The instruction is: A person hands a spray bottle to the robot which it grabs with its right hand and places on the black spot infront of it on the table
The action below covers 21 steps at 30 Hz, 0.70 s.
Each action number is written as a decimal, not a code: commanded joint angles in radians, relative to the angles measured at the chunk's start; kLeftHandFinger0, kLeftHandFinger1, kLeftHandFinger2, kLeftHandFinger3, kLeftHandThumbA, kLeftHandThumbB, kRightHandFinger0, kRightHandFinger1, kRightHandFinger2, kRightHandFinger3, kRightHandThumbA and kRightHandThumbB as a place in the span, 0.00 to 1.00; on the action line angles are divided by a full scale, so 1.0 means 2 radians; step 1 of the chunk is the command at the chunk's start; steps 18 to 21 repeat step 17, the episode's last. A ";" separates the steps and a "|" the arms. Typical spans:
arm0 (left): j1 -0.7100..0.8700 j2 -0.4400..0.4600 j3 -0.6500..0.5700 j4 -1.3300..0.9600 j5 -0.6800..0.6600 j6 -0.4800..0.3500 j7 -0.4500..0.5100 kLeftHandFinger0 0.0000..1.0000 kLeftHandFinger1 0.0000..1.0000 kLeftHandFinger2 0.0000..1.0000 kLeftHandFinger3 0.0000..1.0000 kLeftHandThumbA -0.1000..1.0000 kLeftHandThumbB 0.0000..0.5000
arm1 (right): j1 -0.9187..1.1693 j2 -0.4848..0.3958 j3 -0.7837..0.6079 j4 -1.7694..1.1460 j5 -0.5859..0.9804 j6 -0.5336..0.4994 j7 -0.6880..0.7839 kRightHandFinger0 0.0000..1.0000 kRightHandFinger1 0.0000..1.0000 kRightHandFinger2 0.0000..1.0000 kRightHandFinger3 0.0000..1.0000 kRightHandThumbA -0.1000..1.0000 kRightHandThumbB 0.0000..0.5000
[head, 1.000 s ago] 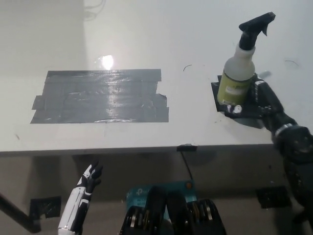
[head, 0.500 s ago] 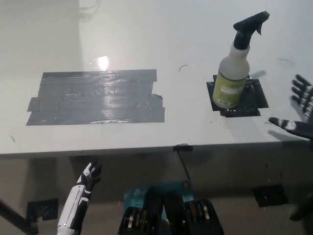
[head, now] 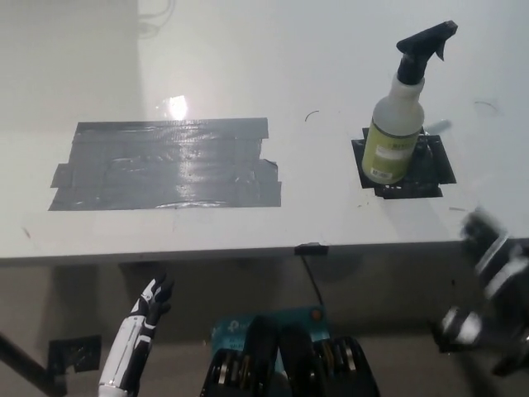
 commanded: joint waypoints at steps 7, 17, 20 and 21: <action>0.018 0.002 -0.004 -0.012 0.000 -0.016 -0.002 1.00 1.00 1.00 1.00 1.00 0.12 | 0.019 -0.014 0.044 0.058 -0.110 -0.090 -0.004 1.00 1.00 1.00 1.00 1.00 1.00; 0.016 0.000 -0.006 -0.012 0.004 -0.021 0.000 1.00 1.00 1.00 1.00 1.00 0.10 | 0.018 -0.024 0.051 0.071 -0.113 -0.085 0.001 1.00 1.00 1.00 1.00 1.00 0.98; 0.016 0.000 -0.006 -0.012 0.004 -0.021 0.000 1.00 1.00 1.00 1.00 1.00 0.10 | 0.018 -0.024 0.051 0.071 -0.113 -0.085 0.001 1.00 1.00 1.00 1.00 1.00 0.98; 0.016 0.000 -0.006 -0.012 0.004 -0.021 0.000 1.00 1.00 1.00 1.00 1.00 0.10 | 0.018 -0.024 0.051 0.071 -0.113 -0.085 0.001 1.00 1.00 1.00 1.00 1.00 0.98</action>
